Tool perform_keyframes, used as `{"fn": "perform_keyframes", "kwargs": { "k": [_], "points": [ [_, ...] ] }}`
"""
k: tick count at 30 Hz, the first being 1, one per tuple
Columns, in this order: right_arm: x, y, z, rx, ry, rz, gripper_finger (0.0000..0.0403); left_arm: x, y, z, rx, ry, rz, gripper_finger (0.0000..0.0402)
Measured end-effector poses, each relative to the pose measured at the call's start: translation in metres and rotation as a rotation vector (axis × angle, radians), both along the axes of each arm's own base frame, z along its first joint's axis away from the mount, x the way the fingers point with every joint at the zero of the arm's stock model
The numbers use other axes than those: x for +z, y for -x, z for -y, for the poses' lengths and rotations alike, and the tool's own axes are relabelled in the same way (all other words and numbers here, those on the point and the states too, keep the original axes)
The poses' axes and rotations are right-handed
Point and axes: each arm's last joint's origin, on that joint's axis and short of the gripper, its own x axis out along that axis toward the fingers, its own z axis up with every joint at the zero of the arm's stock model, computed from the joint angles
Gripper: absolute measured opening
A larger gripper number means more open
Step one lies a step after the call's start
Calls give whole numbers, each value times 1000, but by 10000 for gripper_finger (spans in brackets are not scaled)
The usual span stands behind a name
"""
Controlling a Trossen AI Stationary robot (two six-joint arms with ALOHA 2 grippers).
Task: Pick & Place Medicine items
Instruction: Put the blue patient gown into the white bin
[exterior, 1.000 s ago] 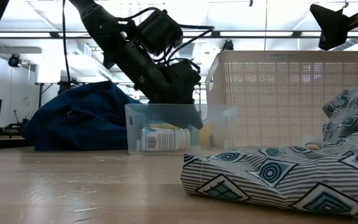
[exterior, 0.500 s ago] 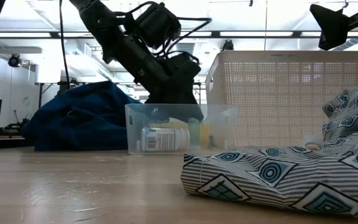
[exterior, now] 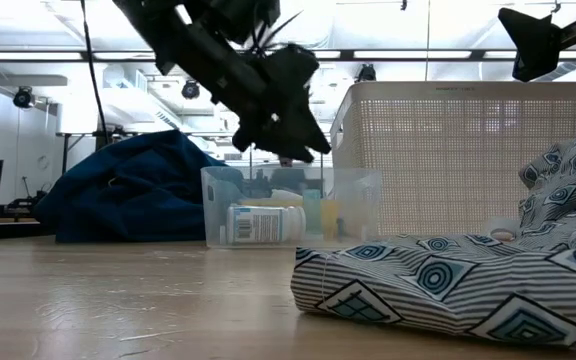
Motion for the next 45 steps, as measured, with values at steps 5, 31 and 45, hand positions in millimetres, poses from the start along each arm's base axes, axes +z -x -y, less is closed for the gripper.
{"fn": "perform_keyframes", "kwargs": {
  "k": [5, 31, 45],
  "points": [
    [-1, 0, 0, 0, 3, -6, 380, 12, 4, 16, -9, -69, 26, 226],
    [-2, 0, 0, 0, 8, -15, 380, 47, 27, 86, -77, -247, 117, 226],
    [-2, 0, 0, 0, 8, -15, 380, 64, 51, 131, -257, -302, 154, 226]
  ]
}}
